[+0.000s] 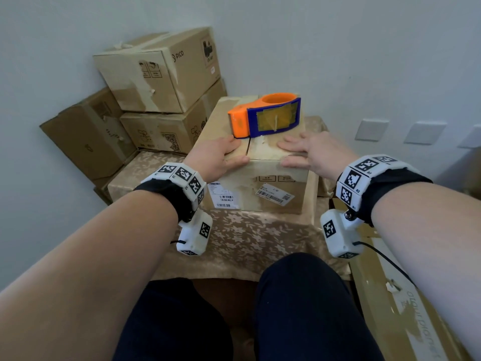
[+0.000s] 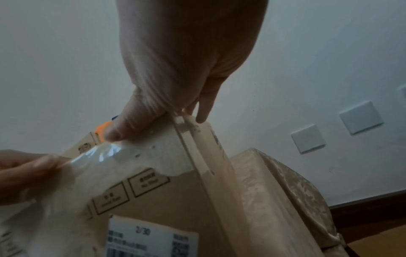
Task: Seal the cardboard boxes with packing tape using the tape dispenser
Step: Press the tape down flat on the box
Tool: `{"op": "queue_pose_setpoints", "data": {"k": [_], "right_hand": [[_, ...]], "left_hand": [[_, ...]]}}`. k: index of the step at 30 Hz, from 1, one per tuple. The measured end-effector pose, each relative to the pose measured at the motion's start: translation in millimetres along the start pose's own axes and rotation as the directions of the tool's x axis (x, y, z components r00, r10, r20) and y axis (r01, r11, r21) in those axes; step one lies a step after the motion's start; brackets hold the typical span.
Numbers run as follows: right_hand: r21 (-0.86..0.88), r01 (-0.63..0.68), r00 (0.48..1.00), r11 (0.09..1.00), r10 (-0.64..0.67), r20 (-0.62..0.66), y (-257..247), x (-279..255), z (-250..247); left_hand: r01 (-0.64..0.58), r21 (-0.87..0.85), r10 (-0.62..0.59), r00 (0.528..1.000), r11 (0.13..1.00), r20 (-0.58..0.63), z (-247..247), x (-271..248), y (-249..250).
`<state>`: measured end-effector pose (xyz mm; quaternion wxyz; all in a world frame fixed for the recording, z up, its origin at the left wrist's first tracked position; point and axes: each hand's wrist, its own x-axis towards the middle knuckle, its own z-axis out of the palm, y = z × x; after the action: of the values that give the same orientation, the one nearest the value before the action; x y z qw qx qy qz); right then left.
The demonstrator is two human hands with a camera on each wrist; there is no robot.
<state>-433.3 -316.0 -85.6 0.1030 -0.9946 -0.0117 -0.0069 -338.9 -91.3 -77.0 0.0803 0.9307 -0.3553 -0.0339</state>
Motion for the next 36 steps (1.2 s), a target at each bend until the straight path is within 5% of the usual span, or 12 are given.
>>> {"op": "queue_pose_setpoints", "data": {"k": [12, 21, 28, 36], "right_hand": [[-0.083, -0.002, 1.0, 0.997, 0.005, 0.03, 0, -4, 5], [-0.198, -0.016, 0.983, 0.98, -0.02, -0.183, -30, 13, 8], [-0.288, -0.034, 0.989, 0.957, -0.009, -0.148, -37, 18, 22], [-0.31, 0.008, 0.99, 0.951, -0.051, -0.131, -39, 15, 19]], "left_hand": [[0.024, 0.028, -0.024, 1.0, 0.999, 0.001, 3, 4, -4], [0.073, 0.242, -0.063, 0.997, 0.967, -0.048, -3, 7, 9], [0.029, 0.301, 0.016, 0.989, 0.953, -0.146, 9, 6, 8], [-0.04, 0.309, 0.075, 0.992, 0.95, -0.104, 11, 7, 4]]}}
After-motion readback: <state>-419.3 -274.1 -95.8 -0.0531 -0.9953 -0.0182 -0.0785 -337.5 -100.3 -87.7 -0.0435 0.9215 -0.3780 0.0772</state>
